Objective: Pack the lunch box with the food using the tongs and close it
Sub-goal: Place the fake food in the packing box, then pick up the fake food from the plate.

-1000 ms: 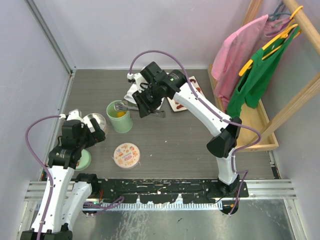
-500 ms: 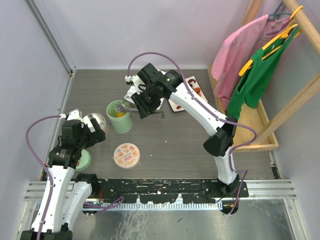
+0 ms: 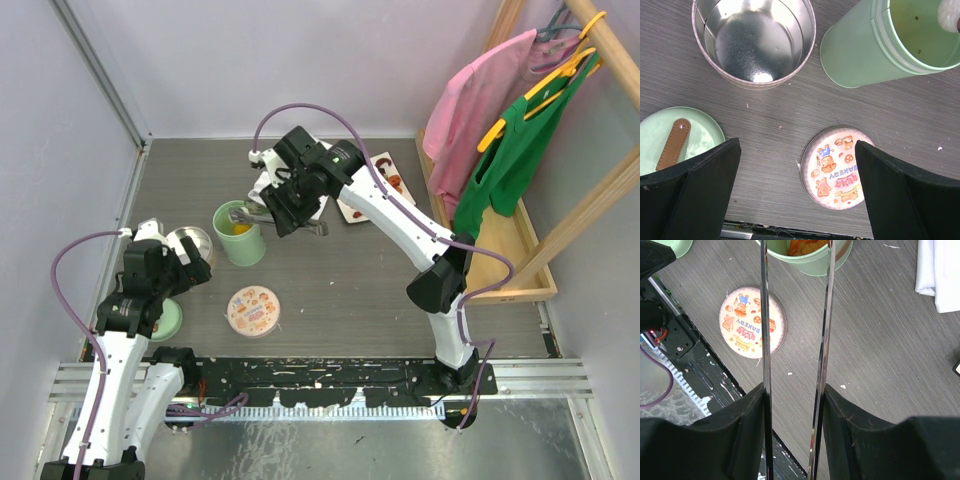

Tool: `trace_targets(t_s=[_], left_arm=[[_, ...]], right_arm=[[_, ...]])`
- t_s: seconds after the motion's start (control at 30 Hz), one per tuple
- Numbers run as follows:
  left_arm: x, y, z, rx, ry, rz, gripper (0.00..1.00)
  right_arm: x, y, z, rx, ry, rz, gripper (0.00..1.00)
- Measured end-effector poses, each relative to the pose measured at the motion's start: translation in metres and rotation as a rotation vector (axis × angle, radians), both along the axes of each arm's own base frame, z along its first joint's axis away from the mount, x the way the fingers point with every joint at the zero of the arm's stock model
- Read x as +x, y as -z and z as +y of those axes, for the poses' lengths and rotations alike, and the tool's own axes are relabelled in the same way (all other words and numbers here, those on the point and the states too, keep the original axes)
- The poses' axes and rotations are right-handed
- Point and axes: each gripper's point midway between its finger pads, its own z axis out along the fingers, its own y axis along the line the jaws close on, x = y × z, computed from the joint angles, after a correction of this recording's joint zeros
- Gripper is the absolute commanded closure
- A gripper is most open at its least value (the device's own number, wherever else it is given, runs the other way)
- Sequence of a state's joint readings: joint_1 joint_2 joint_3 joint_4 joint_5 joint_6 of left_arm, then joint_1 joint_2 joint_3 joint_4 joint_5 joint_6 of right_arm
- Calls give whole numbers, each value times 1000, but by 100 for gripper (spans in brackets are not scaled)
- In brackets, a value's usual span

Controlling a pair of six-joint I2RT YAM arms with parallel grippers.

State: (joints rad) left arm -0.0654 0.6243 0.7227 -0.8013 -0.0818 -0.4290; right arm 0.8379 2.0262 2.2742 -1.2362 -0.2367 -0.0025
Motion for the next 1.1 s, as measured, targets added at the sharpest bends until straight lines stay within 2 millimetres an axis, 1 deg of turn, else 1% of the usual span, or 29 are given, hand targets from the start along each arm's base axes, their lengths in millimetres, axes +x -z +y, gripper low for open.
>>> trace_targets(t_s=[0.23, 0.4, 0.53, 0.67, 0.77, 0.87, 0.97, 1.03, 1.1], left_arm=[[0, 0, 0, 0, 0, 0, 2], [0, 0, 0, 0, 0, 0, 2], [0, 0, 0, 0, 0, 0, 2], [0, 0, 0, 0, 0, 0, 2], [0, 0, 0, 0, 0, 0, 2], [0, 0, 0, 0, 0, 0, 2], [0, 0, 0, 0, 0, 0, 2], [0, 0, 0, 0, 0, 0, 2], [0, 0, 0, 0, 0, 0, 2]], right_arm=[[3, -3, 3, 17, 0, -15, 47], [5, -8, 3, 28, 7, -38, 47], [12, -19, -4, 23, 45, -91, 47], [23, -39, -20, 42, 118, -141, 48], [40, -51, -42, 51, 214, -171, 48], [62, -52, -73, 31, 334, -180, 48], [83, -39, -107, -15, 456, -162, 48], [92, -28, -128, -58, 524, -147, 48], [97, -18, -145, -102, 572, -135, 48]])
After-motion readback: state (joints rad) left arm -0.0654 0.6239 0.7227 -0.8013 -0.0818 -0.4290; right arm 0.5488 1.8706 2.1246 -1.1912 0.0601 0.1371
